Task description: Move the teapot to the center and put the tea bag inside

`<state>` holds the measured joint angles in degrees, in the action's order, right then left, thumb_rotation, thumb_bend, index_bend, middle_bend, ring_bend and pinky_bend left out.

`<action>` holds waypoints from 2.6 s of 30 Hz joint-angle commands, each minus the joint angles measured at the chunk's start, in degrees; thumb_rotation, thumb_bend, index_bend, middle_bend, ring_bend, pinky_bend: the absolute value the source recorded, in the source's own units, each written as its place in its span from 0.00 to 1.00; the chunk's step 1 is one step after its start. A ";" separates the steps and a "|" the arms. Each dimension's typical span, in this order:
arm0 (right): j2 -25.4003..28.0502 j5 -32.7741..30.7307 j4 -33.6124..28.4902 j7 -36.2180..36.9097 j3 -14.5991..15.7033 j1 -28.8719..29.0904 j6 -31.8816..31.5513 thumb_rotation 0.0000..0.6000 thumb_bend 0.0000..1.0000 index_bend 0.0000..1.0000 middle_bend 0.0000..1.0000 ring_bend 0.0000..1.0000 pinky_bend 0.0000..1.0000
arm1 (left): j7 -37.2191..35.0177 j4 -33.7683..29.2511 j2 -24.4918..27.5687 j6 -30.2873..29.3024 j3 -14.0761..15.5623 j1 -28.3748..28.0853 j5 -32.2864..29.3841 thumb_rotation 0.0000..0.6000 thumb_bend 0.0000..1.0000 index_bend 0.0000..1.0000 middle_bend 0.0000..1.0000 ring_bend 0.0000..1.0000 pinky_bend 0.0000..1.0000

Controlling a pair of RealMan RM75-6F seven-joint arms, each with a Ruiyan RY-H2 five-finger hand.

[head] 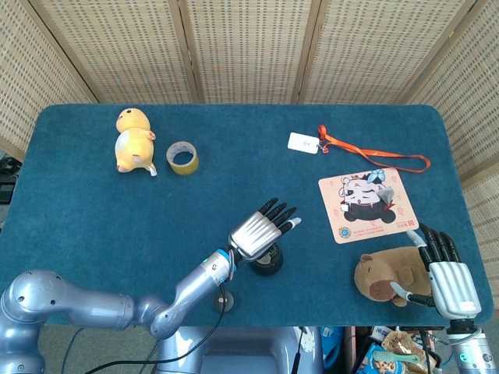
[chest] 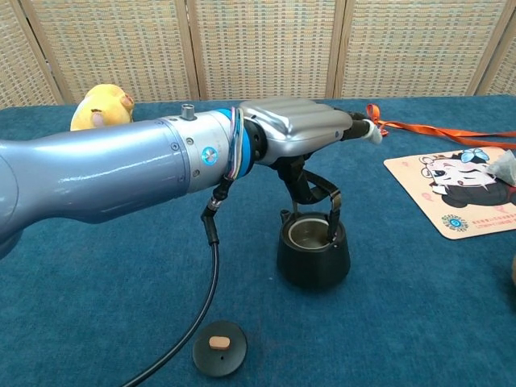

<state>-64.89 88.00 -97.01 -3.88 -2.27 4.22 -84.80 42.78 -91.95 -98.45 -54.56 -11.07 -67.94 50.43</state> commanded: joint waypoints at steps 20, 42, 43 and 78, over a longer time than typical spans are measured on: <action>-0.10 0.11 0.26 0.37 0.05 -0.10 -0.11 0.70 0.33 0.09 0.09 0.00 0.06 | 5.09 -0.65 -0.23 -1.83 3.13 -0.09 1.83 1.00 0.36 0.00 0.00 0.00 0.00; 0.16 -0.36 0.13 0.53 -0.59 0.87 1.09 0.72 0.33 0.09 0.09 0.00 0.06 | -0.24 -11.37 12.16 -7.16 4.51 7.32 3.46 1.00 0.35 0.00 0.00 0.00 0.00; 0.17 -0.41 0.20 0.60 -0.66 0.99 1.23 0.72 0.33 0.09 0.09 0.00 0.06 | -0.81 -12.39 13.35 -7.66 4.64 8.03 3.53 1.00 0.35 0.00 0.00 0.00 0.00; 0.84 -3.97 0.83 1.88 -5.58 10.15 10.79 0.77 0.33 0.09 0.15 0.00 0.06 | -31.79 -15.31 36.69 -36.69 17.53 46.76 27.63 1.00 0.35 0.00 0.00 0.00 0.00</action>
<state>-64.03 84.27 -96.27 -2.05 -7.64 14.06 -74.34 12.02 -107.91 -62.47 -90.02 5.84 -22.75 77.06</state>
